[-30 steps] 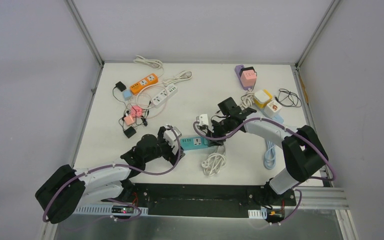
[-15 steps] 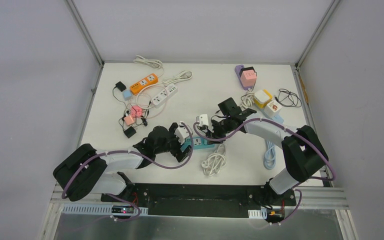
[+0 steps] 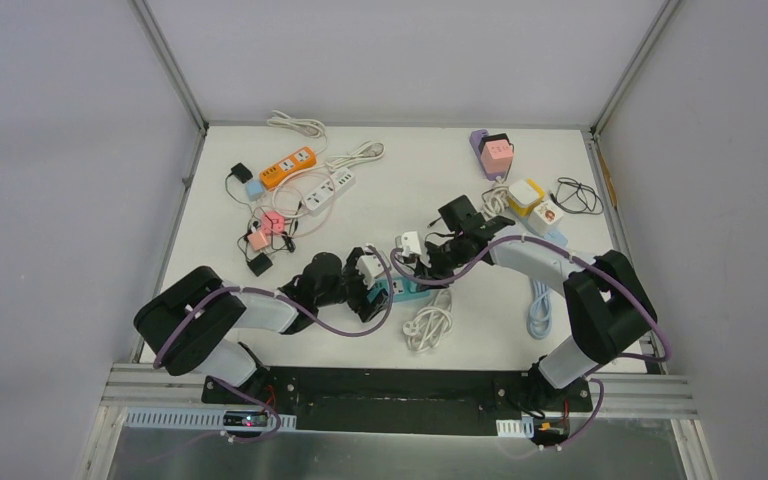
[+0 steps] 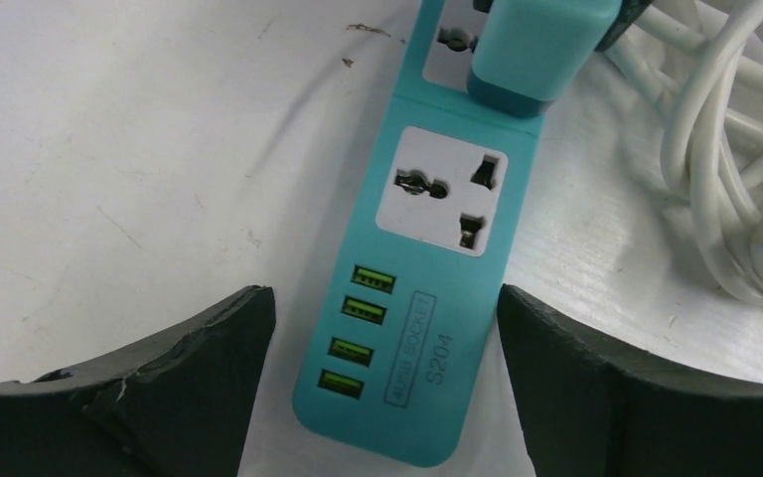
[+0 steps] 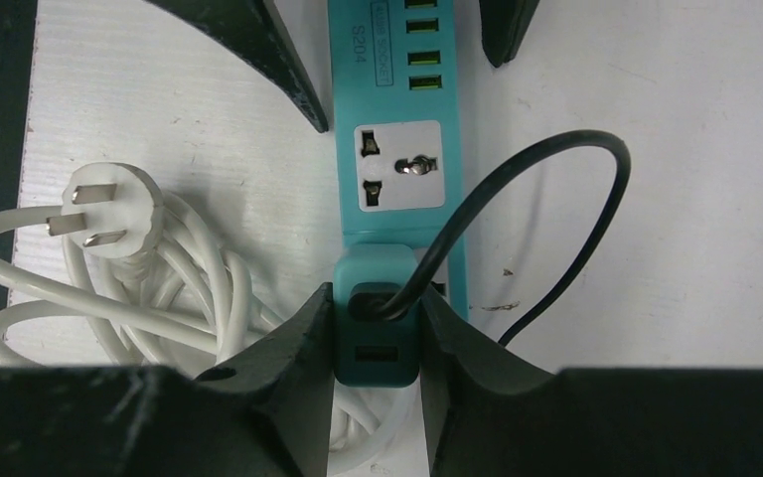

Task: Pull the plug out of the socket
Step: Remove the plug from the socket.

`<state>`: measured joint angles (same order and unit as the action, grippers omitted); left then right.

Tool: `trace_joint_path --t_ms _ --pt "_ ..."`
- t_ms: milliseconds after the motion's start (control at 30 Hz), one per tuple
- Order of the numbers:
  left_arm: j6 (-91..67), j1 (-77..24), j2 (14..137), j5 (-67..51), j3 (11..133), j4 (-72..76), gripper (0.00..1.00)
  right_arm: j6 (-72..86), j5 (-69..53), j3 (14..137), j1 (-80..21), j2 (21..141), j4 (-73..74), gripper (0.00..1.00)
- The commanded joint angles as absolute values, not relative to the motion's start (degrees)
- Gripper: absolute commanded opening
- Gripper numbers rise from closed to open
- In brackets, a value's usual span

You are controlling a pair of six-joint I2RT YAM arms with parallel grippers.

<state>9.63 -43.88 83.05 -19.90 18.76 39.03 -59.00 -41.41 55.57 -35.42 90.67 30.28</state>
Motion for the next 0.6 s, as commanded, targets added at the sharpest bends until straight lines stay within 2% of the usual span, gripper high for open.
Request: trace_joint_path --t_ms 0,67,167,200,367,400,567 --pt "9.2 -43.6 85.1 -23.2 20.1 43.6 0.81 -64.0 -45.4 55.6 -35.1 91.2 36.0 0.0" --pt "10.3 -43.5 85.6 -25.3 20.9 41.1 0.71 -65.9 -45.7 56.5 -34.9 91.8 37.8 0.0" --pt "10.1 -43.6 85.9 -26.2 20.7 40.4 0.62 -66.0 -46.3 57.7 -34.4 92.5 38.8 0.0" --pt "10.0 -43.6 86.0 -26.3 20.5 40.4 0.55 -65.9 -46.4 58.0 -34.4 92.7 39.1 0.0" --pt "10.1 -43.6 85.8 -26.1 20.1 38.1 0.06 -61.6 -45.5 57.8 -34.3 93.6 36.2 0.0" --pt "10.1 -43.6 85.8 -25.9 20.2 37.3 0.0 -60.1 -44.9 57.4 -34.4 93.4 35.0 0.0" --pt "8.8 -43.6 86.5 -24.4 19.0 39.6 0.0 -60.4 -42.0 54.4 -38.1 91.0 34.0 0.0"
